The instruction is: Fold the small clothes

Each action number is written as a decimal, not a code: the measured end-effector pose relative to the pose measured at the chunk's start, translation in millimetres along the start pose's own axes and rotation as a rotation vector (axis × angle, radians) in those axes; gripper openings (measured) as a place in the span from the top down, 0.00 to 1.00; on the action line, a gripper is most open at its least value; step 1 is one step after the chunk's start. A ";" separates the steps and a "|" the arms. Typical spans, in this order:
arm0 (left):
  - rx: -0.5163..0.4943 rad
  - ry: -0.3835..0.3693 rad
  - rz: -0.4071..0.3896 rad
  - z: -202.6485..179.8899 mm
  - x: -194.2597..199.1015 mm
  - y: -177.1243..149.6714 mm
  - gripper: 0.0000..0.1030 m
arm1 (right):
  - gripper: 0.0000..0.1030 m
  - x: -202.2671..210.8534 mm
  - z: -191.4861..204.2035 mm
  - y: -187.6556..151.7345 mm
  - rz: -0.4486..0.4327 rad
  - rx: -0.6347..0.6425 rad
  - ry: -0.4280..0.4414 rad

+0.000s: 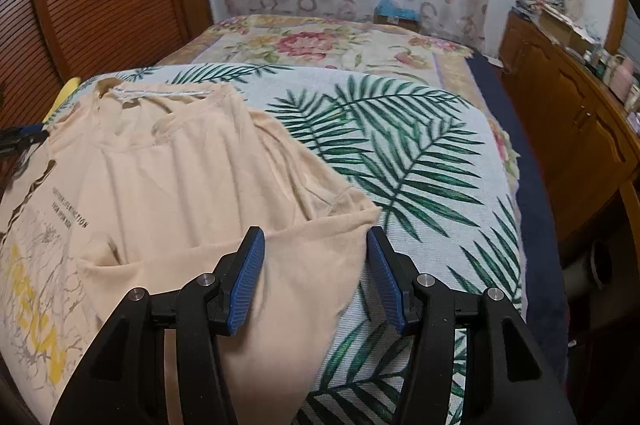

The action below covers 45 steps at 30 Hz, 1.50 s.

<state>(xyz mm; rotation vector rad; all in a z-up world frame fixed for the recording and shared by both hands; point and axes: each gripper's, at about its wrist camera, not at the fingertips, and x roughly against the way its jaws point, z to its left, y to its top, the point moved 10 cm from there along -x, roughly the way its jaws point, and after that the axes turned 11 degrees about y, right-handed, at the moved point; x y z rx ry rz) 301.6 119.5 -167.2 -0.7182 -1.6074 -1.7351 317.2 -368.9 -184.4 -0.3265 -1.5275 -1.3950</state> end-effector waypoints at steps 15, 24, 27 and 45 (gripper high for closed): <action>0.009 -0.020 -0.004 -0.8 2.7 1.5 0.80 | 0.94 -3.6 11.1 3.2 0.009 0.039 0.041; -0.025 -0.060 -0.074 -17.5 50.5 1.3 0.99 | 0.95 38.3 42.1 24.5 -0.136 0.063 0.061; -0.034 -0.064 -0.128 -22.9 82.2 -1.4 0.99 | 0.96 65.3 56.2 28.9 -0.184 0.083 0.065; 0.010 -0.106 -0.253 -17.7 236.3 -85.5 0.99 | 0.96 206.2 116.8 -51.5 -0.262 0.096 0.118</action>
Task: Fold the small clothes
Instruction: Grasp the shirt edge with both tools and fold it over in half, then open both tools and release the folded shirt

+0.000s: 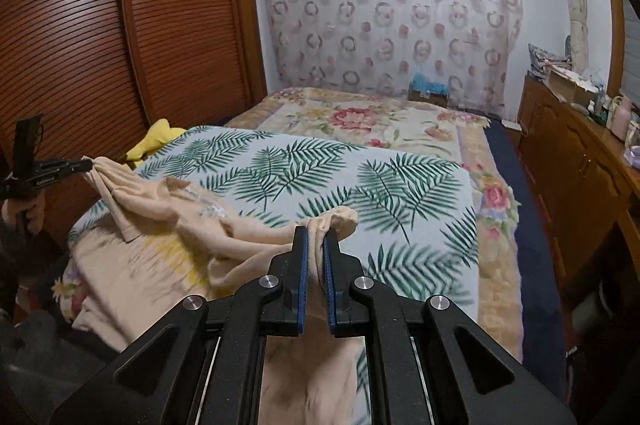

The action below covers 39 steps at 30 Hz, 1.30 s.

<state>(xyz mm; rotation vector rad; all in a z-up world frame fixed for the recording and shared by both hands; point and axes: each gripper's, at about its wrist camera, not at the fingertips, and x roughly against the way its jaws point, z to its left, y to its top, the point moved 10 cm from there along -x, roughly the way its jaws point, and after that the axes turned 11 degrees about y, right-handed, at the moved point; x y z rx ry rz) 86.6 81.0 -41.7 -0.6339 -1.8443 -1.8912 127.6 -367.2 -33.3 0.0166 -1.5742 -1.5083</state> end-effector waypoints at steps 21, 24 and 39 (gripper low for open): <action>0.036 0.044 0.109 14.7 2.5 -55.6 0.71 | 0.51 -0.3 -1.2 -69.2 0.123 -0.083 -0.037; 0.018 0.026 0.134 9.0 -12.0 -55.5 0.65 | 0.50 -12.2 -9.6 -71.5 0.141 -0.076 -0.056; -0.076 0.014 0.300 -2.4 -100.1 -64.5 0.60 | 0.50 -62.4 -49.4 -110.1 0.253 -0.168 -0.059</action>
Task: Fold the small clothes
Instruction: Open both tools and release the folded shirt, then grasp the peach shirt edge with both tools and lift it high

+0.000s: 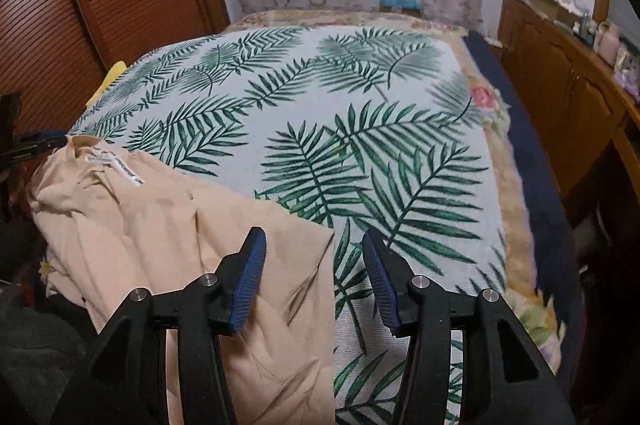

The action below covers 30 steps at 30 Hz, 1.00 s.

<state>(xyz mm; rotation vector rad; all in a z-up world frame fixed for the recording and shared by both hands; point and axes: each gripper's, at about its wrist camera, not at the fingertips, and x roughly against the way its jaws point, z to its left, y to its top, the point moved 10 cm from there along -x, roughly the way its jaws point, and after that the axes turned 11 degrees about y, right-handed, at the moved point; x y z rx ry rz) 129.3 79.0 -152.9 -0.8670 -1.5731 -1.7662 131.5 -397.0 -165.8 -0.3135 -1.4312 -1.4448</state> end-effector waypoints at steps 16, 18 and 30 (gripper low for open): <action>-0.001 -0.006 0.003 -3.6 -5.9 -12.6 0.60 | 0.62 -19.2 16.2 -4.1 0.040 0.048 0.032; 0.001 -0.019 -0.001 -5.2 -4.4 -13.2 0.61 | 0.75 -19.3 20.3 -5.2 0.043 0.056 0.049; 0.082 -0.107 -0.255 -13.2 100.6 13.0 0.94 | 0.95 71.7 73.5 30.4 -0.187 0.103 0.137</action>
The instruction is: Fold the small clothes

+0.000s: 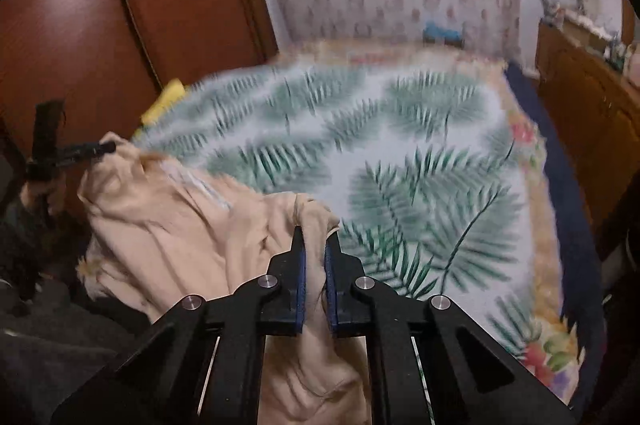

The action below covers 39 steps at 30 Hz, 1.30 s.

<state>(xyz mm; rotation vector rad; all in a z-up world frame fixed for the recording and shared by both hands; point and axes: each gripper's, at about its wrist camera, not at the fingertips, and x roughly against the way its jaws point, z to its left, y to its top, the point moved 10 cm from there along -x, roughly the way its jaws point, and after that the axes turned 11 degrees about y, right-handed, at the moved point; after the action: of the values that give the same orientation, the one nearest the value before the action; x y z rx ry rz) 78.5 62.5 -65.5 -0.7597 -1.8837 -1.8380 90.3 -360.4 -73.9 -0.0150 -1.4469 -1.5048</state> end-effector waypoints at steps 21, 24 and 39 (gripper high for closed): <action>-0.049 0.036 -0.499 -3.0 188.7 181.0 0.94 | 0.95 177.4 89.3 167.9 -0.396 0.242 -0.079; -0.055 0.059 -0.560 -0.8 213.7 201.4 0.94 | 0.95 203.0 107.2 190.7 -0.445 0.282 -0.085; -0.053 0.135 -0.641 34.7 221.2 288.7 0.94 | 0.95 238.0 81.3 298.4 -0.502 0.328 -0.253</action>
<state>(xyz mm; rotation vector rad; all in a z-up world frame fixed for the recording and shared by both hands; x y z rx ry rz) 92.3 116.4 295.6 -0.0202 -2.1501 -2.2360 113.7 -379.9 315.2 0.3960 -1.9936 -1.6810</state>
